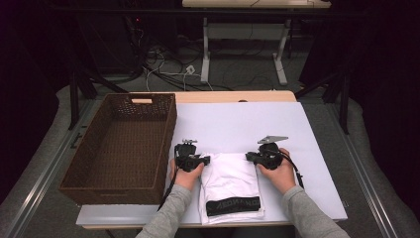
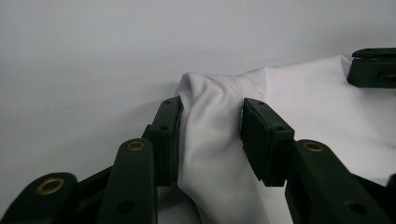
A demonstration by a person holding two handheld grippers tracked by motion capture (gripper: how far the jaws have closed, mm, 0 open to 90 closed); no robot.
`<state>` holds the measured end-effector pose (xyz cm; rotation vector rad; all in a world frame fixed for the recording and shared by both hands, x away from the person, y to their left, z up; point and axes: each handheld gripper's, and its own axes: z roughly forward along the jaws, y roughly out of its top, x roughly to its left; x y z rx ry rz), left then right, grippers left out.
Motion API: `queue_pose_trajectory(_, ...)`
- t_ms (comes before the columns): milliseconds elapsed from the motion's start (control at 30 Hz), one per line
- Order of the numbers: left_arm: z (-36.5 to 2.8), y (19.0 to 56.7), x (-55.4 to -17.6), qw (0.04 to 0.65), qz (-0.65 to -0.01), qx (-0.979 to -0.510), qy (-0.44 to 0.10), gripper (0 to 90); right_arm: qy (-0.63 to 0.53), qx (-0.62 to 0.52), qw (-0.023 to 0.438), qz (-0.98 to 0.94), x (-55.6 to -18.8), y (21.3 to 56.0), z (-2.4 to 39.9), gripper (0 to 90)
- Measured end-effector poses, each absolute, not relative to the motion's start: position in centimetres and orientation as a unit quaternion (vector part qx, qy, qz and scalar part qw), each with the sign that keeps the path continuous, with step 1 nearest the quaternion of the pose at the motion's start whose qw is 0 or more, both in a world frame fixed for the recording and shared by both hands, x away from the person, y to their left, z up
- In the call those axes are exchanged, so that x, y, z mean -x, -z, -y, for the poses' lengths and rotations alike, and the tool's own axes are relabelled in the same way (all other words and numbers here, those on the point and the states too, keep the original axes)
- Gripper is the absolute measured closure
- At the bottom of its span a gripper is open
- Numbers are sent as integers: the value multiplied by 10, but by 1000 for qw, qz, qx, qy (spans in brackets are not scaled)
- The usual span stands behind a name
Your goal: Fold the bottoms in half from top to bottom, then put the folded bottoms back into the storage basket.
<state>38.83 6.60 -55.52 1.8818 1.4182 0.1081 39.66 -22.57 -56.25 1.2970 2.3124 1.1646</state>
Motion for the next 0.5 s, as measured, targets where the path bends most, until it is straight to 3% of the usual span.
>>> queue_pose_trajectory(500, -68, 553, -389, 377, -555, -741, -25, 766, -407, -449, 107, -788, -395, 558, 226, 840)
